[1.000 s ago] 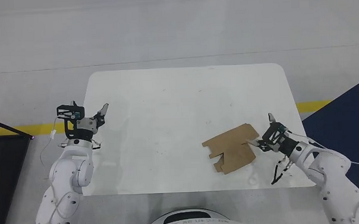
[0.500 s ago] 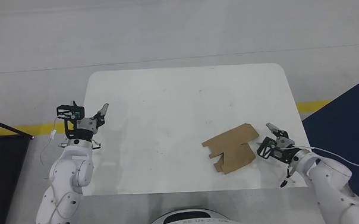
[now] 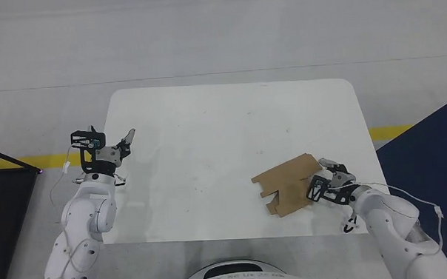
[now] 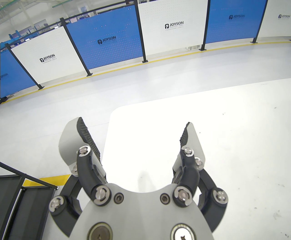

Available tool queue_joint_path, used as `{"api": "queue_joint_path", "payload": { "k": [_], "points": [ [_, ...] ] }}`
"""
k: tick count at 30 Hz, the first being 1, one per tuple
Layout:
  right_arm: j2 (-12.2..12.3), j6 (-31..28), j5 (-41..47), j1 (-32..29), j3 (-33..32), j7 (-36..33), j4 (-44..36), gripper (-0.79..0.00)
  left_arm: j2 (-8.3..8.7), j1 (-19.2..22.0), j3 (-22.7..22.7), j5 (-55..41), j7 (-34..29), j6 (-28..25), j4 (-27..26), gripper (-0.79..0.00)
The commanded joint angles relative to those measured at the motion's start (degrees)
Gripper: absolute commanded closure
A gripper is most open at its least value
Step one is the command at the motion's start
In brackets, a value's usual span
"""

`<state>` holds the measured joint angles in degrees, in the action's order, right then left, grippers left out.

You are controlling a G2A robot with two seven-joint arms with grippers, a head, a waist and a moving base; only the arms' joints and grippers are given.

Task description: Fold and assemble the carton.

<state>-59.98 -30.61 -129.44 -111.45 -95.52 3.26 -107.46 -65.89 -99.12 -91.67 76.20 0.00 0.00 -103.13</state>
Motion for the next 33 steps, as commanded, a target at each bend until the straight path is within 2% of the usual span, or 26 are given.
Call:
{"api": "queue_joint_path", "payload": {
  "k": [1, 14, 17, 20, 21, 22, 26, 28, 29, 33],
  "points": [
    [0.0, 0.2, -0.6, 0.2, 0.6, -0.6, -0.5, -0.379, 0.00, 0.0, 0.0, 0.0, 0.0, 0.0, 0.0, -0.785],
    [0.1, -2.5, -10.8, 4.0, 8.0, -5.7, -1.9, -0.296, 0.00, 0.0, 0.0, 0.0, 0.0, 0.0, 0.0, -0.785],
    [0.1, -2.3, -11.7, 4.3, 9.0, -6.3, -2.3, -0.237, 0.00, 0.0, 0.0, 0.0, 0.0, 0.0, 0.0, -0.785],
    [0.1, -2.9, -12.9, 4.4, 9.8, -6.6, -2.7, -0.114, 0.00, 0.0, 0.0, 0.0, 0.0, 0.0, 0.0, -0.785],
    [0.1, -2.9, -13.1, 4.5, 10.0, -6.7, -2.8, -0.031, 0.00, 0.0, 0.0, 0.0, 0.0, 0.0, 0.0, -0.785],
    [0.1, -2.9, -13.1, 4.6, 10.1, -6.7, -2.9, 0.000, 0.00, 0.0, 0.0, 0.0, 0.0, 0.0, 0.0, -0.785],
    [0.1, -0.6, -11.4, 4.7, 9.2, -5.8, -3.7, 0.000, 0.00, 0.0, 0.0, 0.0, 0.0, 0.0, 0.0, -0.785],
    [0.0, 4.3, -8.9, 4.2, 7.7, -3.8, -4.3, 0.000, 0.00, 0.0, 0.0, 0.0, 0.0, 0.0, 0.0, -0.785],
    [-0.1, 10.1, -8.0, 4.0, 6.6, -2.7, -4.7, 0.000, 0.00, 0.0, 0.0, 0.0, 0.0, 0.0, 0.0, -0.785],
    [-1.1, 40.0, -10.4, 2.5, 4.9, -2.2, -1.6, 0.000, 0.00, 0.0, 0.0, 0.0, 0.0, 0.0, 0.0, -0.785]
  ]
}}
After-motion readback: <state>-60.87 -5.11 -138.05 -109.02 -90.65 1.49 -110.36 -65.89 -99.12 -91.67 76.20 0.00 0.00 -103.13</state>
